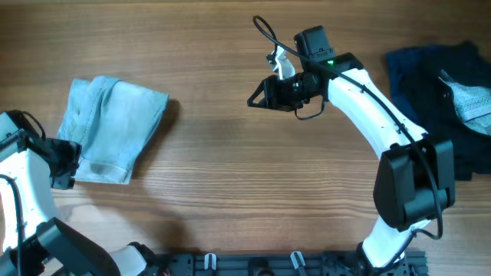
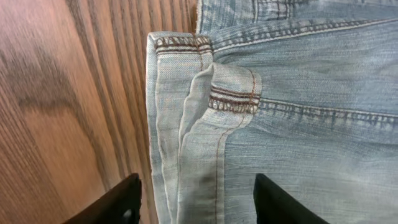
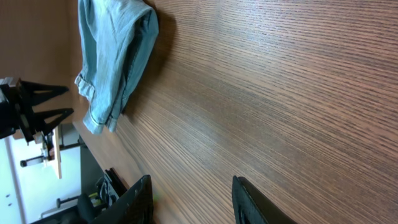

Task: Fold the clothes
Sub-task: 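Push the folded jeans up to the top-left corner with the left gripper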

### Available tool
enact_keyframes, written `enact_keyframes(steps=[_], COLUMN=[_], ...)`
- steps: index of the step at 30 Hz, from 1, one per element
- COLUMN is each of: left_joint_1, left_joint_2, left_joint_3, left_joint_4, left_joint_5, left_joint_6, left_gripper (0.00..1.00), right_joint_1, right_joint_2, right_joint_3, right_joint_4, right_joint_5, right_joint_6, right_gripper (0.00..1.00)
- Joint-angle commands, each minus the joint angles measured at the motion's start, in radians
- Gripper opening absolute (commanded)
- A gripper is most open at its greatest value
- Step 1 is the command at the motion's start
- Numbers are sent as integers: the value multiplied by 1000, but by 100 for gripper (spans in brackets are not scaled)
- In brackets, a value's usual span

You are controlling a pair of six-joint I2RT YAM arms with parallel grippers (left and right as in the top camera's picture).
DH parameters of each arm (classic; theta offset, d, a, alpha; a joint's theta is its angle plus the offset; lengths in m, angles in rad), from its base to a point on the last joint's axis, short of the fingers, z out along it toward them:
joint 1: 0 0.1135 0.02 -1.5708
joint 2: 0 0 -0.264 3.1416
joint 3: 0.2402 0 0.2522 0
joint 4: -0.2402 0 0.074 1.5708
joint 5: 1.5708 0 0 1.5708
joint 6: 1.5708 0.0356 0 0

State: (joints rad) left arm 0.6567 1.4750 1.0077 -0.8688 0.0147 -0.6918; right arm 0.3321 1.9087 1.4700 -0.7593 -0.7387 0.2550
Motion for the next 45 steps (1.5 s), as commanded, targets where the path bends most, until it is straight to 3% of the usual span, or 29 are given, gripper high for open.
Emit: enact_keyframes(steps=[1, 3, 5, 7, 10, 21, 27, 36, 40, 45], left_joint_1=[7, -11, -77, -161, -238, -277, -315, -315, -315, -328], left_joint_2=[-28, -49, -41, -10, 48, 277, 415, 667, 700, 908], left_joint_3=[19, 21, 21, 21, 21, 21, 21, 39, 152, 504], left_joint_4=[10, 29, 40, 99, 261, 445, 676, 1006, 1117, 1030], left_joint_5=[138, 237, 243, 224, 104, 84, 81, 30, -9, -9], left_joint_6=[140, 258, 271, 289, 275, 256, 97, -48, -81, -79], left_gripper=[59, 56, 43, 39, 4, 4, 4, 4, 4, 4], right_joint_1=[3, 3, 3, 3, 3, 3, 3, 3, 3, 3], right_joint_2=[-24, -24, -24, -24, -24, -24, -24, -24, -24, -24], right_joint_3=[-3, -3, -3, -3, -3, -3, -3, -3, -3, -3], right_joint_4=[4, 11, 23, 40, 34, 29, 9, -21, -50, -63], right_joint_5=[11, 11, 11, 10, 10, 45, 52, 52, 52, 67], right_joint_6=[-27, -27, -26, -18, -17, -45, -45, -42, -41, -11], right_gripper=[42, 42, 43, 43, 43, 44, 45, 48, 48, 49])
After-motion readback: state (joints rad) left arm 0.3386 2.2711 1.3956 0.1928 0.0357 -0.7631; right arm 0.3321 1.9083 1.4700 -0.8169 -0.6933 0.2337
